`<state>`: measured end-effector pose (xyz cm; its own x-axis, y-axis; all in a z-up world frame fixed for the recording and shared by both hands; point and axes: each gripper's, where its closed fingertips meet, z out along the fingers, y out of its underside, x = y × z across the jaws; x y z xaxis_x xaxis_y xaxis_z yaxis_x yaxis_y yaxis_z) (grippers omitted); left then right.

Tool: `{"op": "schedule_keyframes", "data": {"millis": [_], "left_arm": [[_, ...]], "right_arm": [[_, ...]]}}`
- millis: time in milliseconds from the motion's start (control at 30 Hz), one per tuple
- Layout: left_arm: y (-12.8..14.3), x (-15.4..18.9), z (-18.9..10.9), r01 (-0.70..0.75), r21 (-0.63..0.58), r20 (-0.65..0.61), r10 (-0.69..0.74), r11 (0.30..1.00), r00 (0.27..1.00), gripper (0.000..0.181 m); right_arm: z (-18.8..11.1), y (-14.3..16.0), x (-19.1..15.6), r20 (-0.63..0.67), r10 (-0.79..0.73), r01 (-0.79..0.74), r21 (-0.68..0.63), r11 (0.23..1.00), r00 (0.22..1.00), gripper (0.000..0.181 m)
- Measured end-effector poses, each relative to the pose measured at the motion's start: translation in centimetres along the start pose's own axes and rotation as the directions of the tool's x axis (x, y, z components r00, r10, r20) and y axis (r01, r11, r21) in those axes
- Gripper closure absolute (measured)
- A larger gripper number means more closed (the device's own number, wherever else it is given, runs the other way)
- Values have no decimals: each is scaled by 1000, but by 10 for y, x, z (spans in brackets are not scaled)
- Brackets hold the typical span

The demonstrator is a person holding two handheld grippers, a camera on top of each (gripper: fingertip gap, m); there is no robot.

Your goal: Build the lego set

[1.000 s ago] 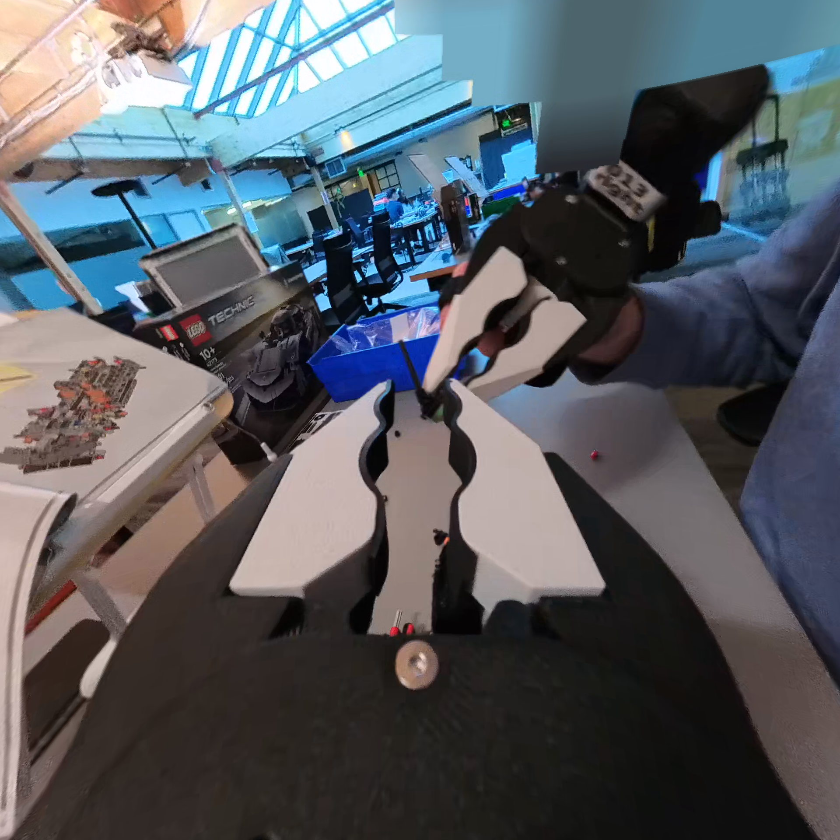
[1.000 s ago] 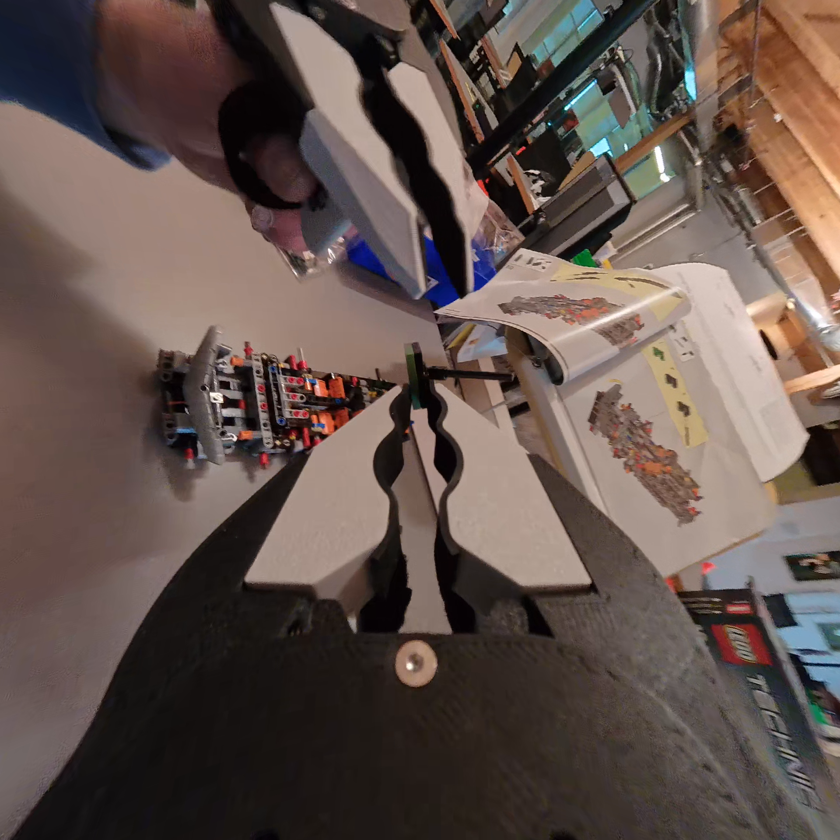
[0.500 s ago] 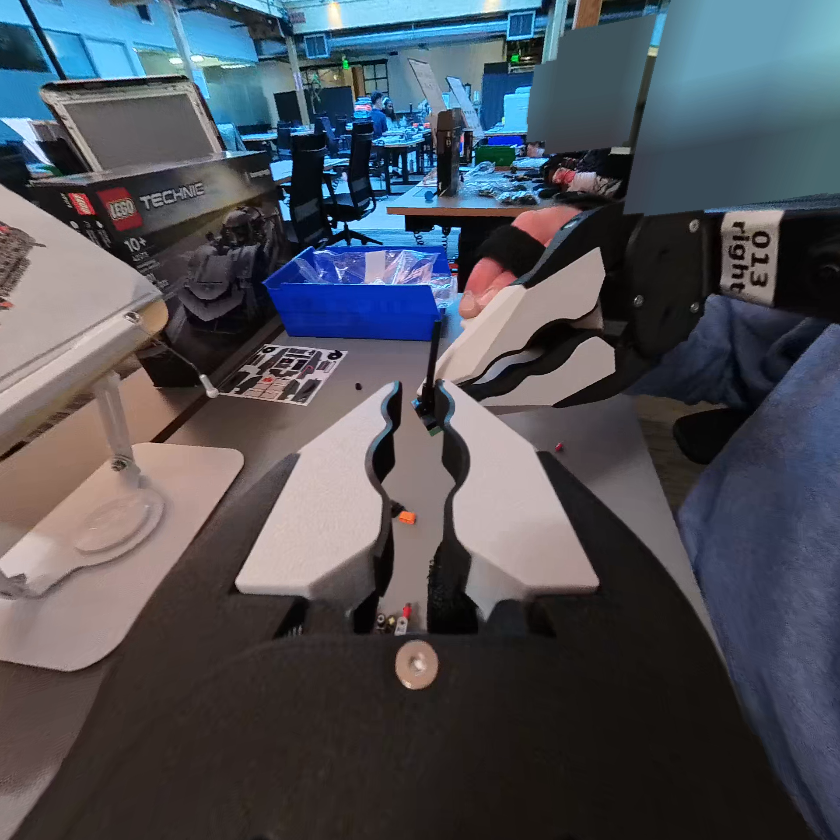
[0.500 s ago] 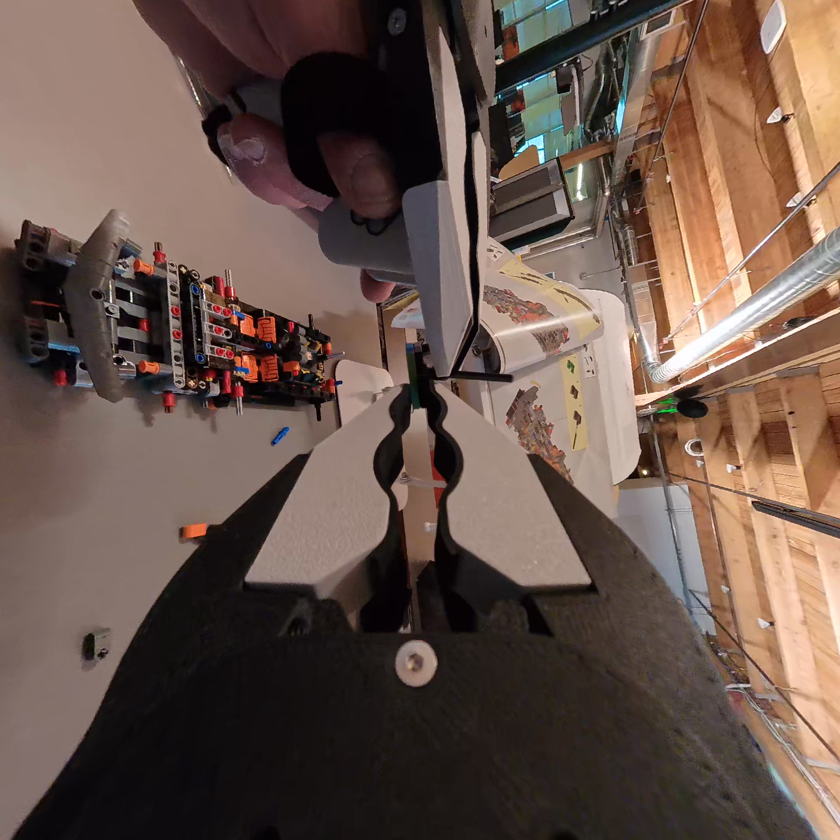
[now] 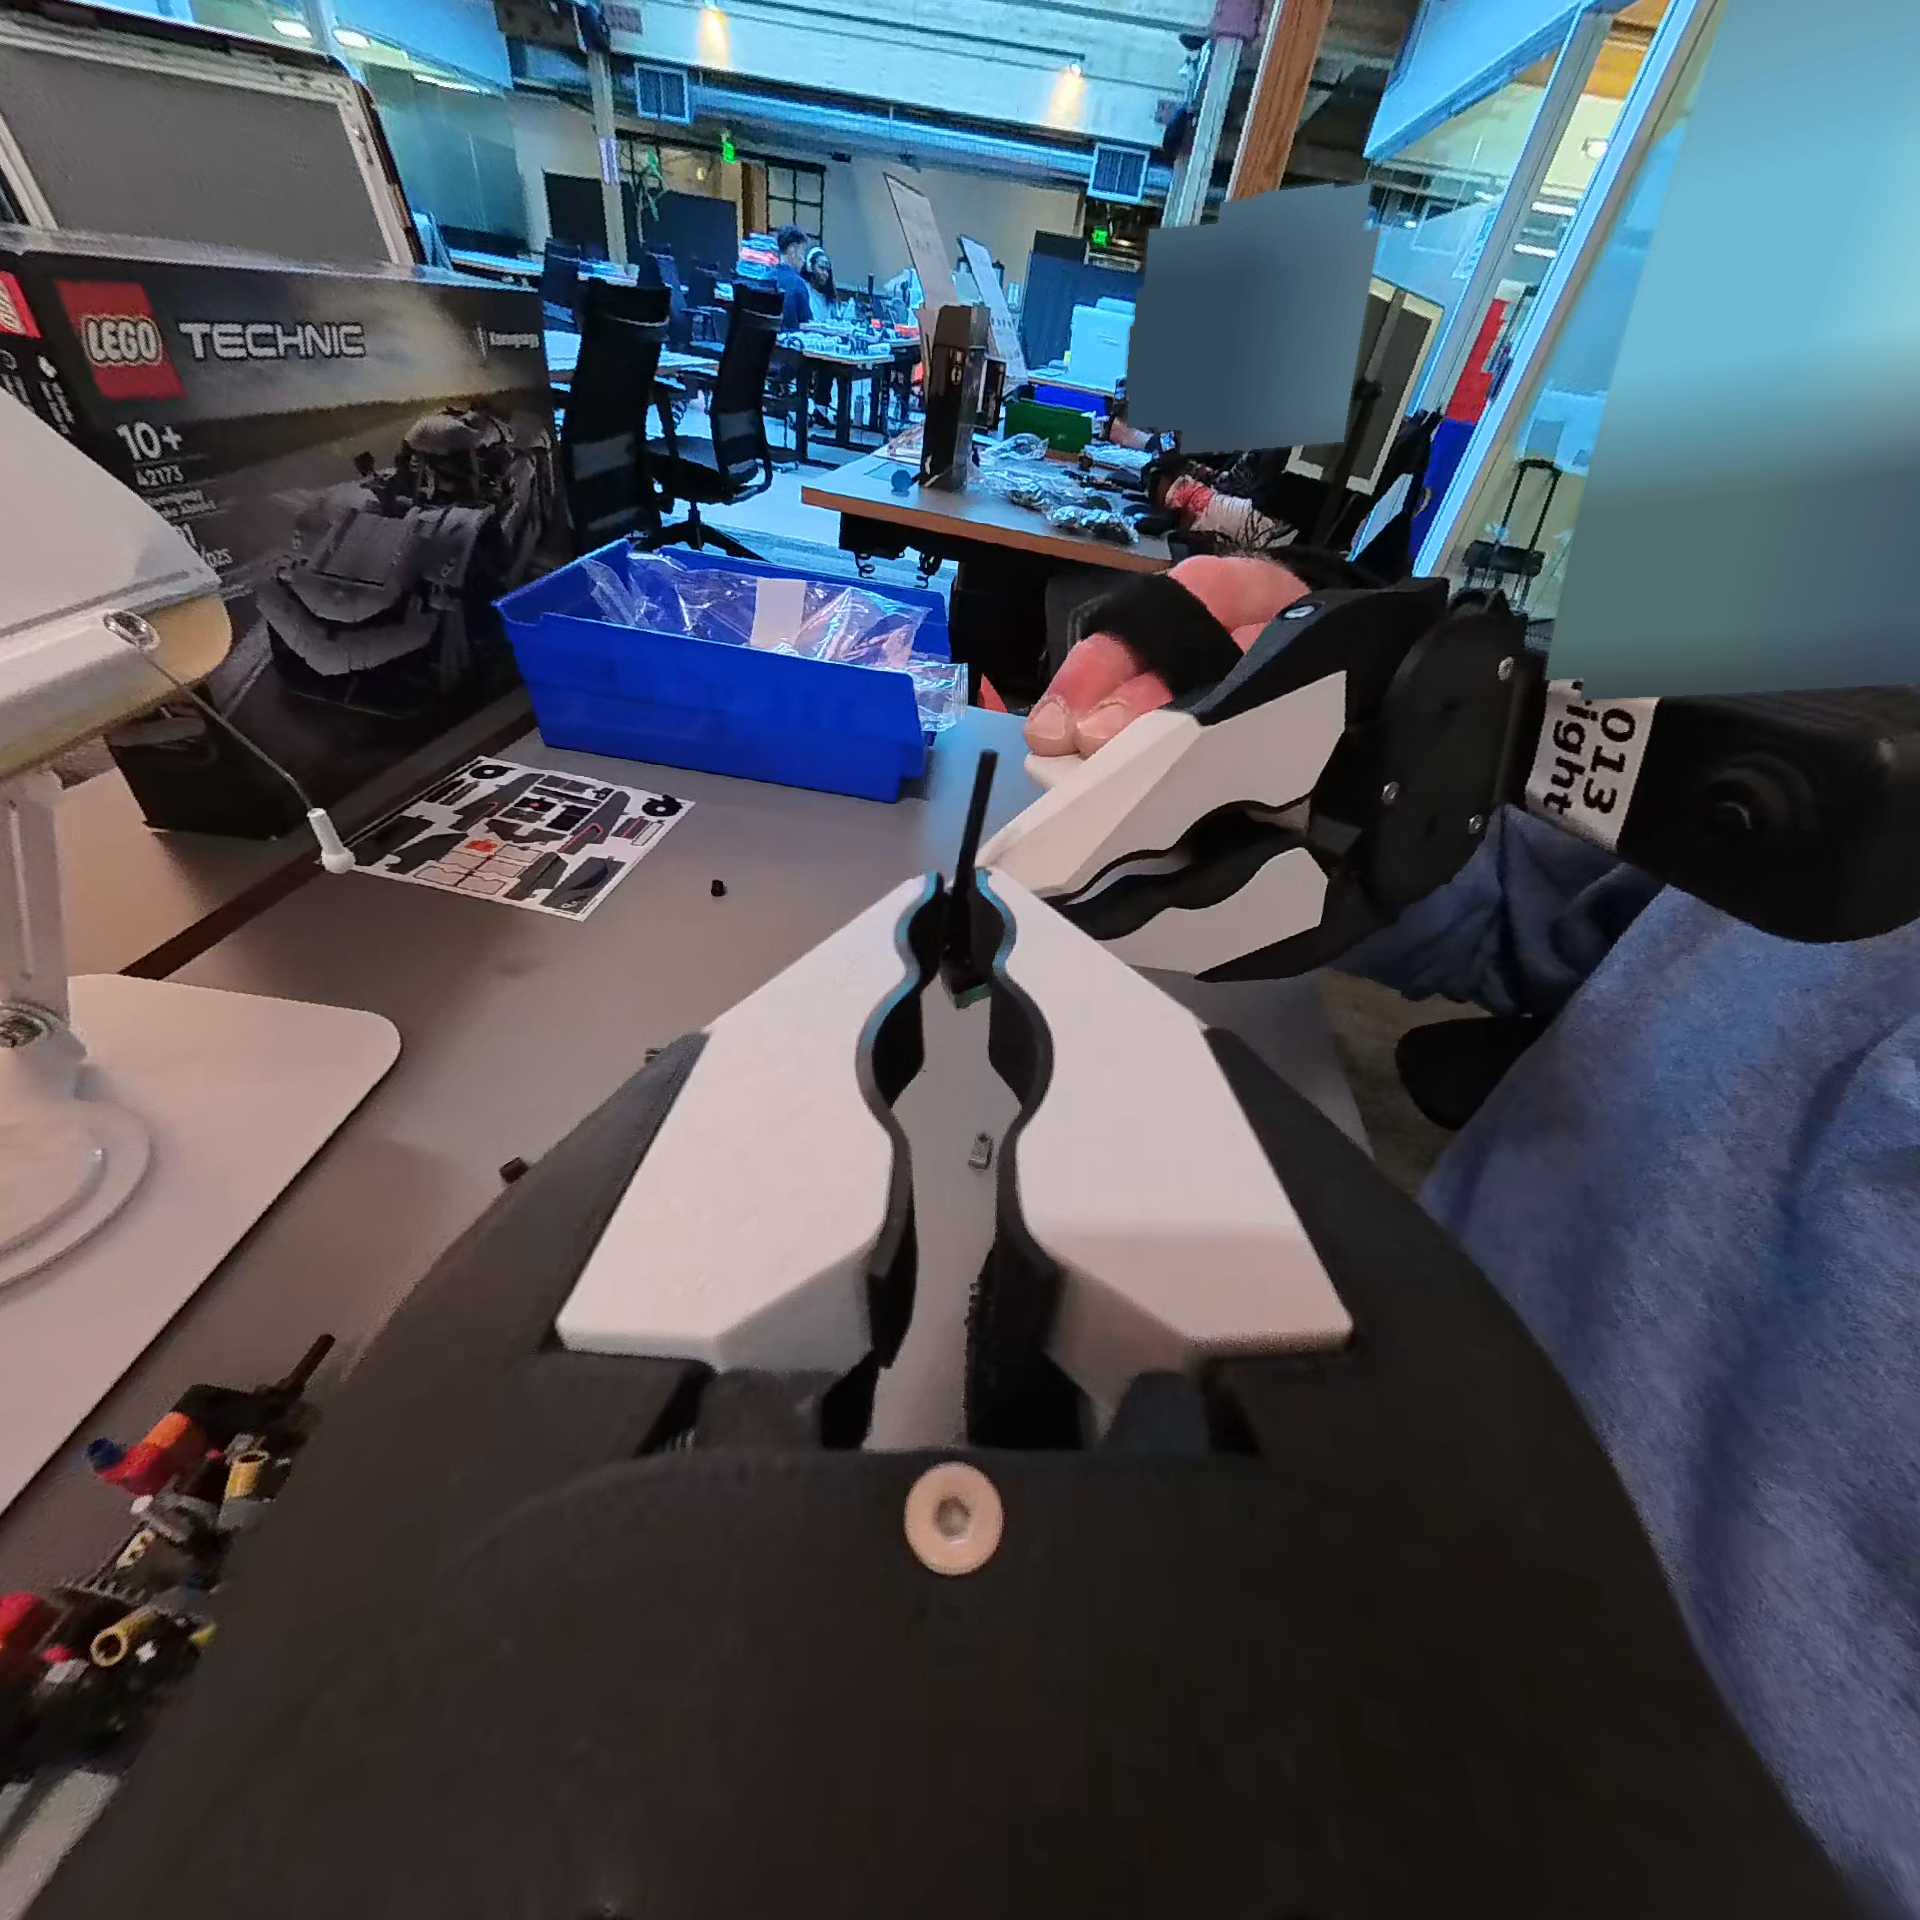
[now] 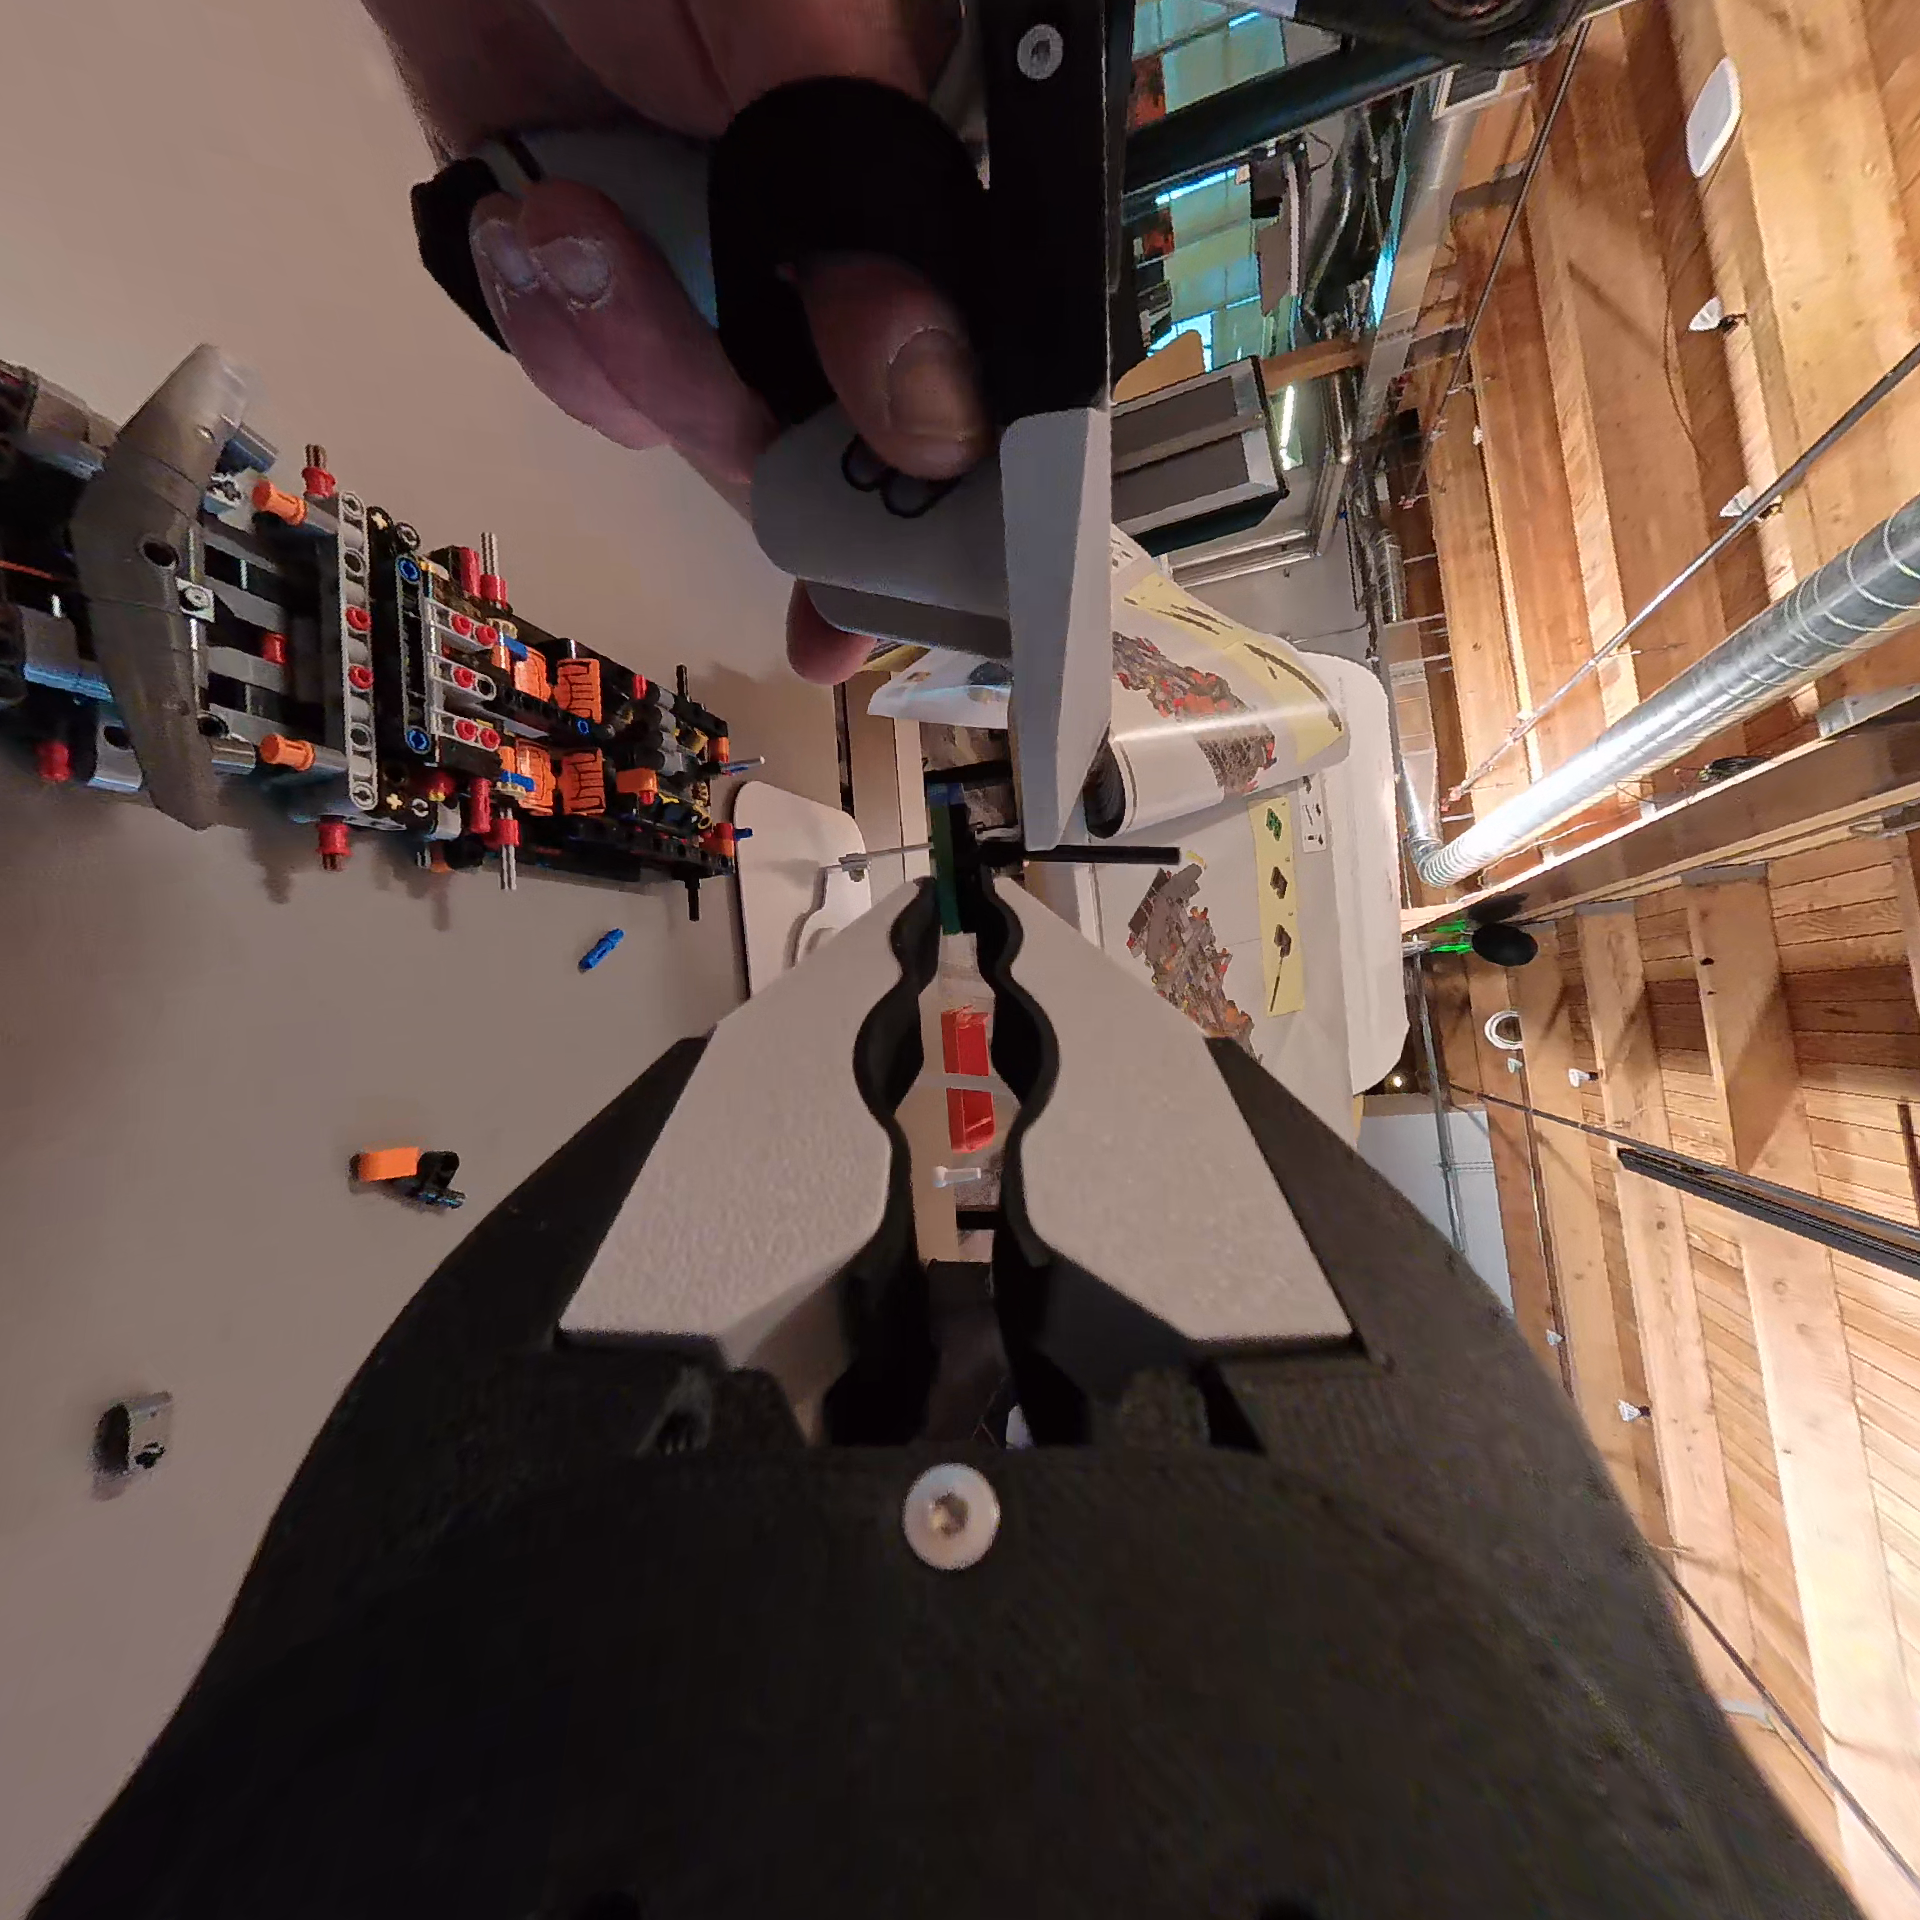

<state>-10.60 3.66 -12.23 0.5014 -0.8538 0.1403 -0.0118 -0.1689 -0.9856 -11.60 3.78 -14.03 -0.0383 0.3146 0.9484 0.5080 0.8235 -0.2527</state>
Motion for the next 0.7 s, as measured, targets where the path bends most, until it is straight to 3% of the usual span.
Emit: {"op": "schedule_keyframes", "data": {"millis": [433, 567, 700], "left_arm": [[-6, -10, 1, 111, 63, -17, -110, 992, 994, 181], [-5, -9, 4, 58, 41, 16, -59, 997, 998, 181], [-6, -10, 1, 38, 27, 29, -39, 999, 999, 160]], "right_arm": [[-3, 4, 2, -35, 17, -16, 23, 1000, 999, 177], [-1, 4, -1, -32, 16, -16, 26, 1000, 999, 177], [1, 8, -3, -14, 20, -20, 9, 1000, 1000, 177]]}}
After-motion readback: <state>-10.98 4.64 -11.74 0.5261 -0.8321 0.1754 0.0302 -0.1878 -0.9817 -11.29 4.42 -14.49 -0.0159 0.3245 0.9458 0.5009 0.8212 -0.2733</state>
